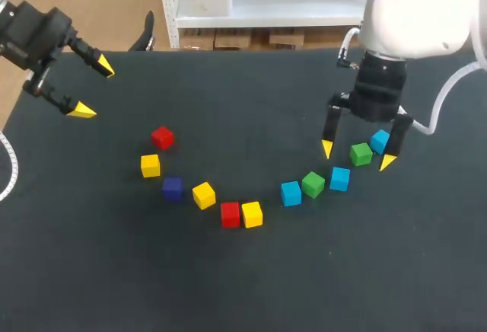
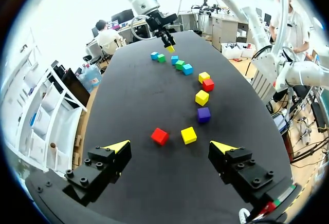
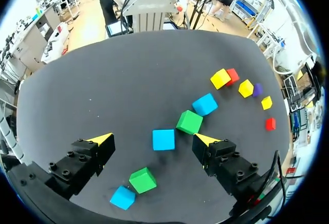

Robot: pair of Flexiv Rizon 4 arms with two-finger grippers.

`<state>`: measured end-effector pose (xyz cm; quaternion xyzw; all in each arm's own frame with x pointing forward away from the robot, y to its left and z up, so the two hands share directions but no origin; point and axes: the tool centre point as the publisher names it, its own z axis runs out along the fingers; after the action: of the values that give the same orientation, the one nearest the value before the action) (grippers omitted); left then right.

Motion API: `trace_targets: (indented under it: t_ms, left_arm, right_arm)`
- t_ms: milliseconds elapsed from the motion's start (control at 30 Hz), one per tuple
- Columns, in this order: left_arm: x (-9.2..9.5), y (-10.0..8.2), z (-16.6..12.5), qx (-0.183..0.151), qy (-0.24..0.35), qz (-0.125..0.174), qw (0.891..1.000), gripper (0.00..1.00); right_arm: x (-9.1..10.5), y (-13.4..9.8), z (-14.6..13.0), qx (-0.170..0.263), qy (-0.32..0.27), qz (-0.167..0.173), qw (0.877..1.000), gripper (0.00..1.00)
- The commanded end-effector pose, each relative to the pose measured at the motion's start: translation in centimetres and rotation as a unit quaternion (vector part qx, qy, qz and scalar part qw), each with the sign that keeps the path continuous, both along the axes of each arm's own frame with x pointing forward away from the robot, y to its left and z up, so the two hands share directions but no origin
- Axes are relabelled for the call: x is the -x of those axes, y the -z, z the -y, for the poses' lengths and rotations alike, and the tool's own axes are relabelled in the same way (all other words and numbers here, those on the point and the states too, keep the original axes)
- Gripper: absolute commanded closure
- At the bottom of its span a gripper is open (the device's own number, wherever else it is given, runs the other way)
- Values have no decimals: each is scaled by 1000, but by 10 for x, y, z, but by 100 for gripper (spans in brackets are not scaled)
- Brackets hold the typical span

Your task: Place the blue cubes, place green cubes on the blue cubes, place the yellow cubes on the green cubes, then place the red cubes on the yellow cubes, and place purple cube on the red cubes.

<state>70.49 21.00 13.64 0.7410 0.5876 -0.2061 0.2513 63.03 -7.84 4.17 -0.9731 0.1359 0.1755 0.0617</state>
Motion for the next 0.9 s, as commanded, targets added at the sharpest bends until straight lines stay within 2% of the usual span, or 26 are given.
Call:
trace_targets:
  t_ms: [33, 200, 600, 633, 667, 700, 733, 767, 800, 833, 900]
  left_arm:
    - [1, 0, -1, 1, 0, 2, 1000, 0]
    - [1, 0, -1, 1, 0, 2, 1000, 0]
    - [1, 0, -1, 1, 0, 2, 1000, 0]
    - [1, 0, -1, 1, 0, 2, 1000, 0]
    - [1, 0, -1, 1, 0, 2, 1000, 0]
    - [1, 0, -1, 1, 0, 2, 1000, 0]
    - [1, 0, -1, 1, 0, 2, 1000, 0]
    - [1, 0, -1, 1, 0, 2, 1000, 0]
    - [1, 0, -1, 1, 0, 2, 1000, 0]
    - [1, 0, -1, 1, 0, 2, 1000, 0]
    - [1, 0, -1, 1, 0, 2, 1000, 0]
  right_arm:
    - [-2, 14, -3, -1, -1, -1, 1000, 0]
    - [-6, 26, -7, 4, -11, -2, 1000, 0]
    - [-13, 46, -11, 21, 12, -15, 1000, 0]
    - [-13, 47, -11, 24, 13, -15, 1000, 7]
    - [-13, 49, -11, 26, 12, -15, 999, 29]
    - [-12, 50, -11, 27, 12, -16, 999, 44]
    - [-12, 51, -11, 29, 13, -17, 999, 46]
    - [-12, 52, -11, 30, 14, -17, 999, 40]
    - [-11, 52, -11, 30, 14, -18, 999, 41]
    - [-11, 52, -11, 31, 14, -18, 999, 52]
    - [-11, 52, -11, 32, 16, -18, 999, 56]
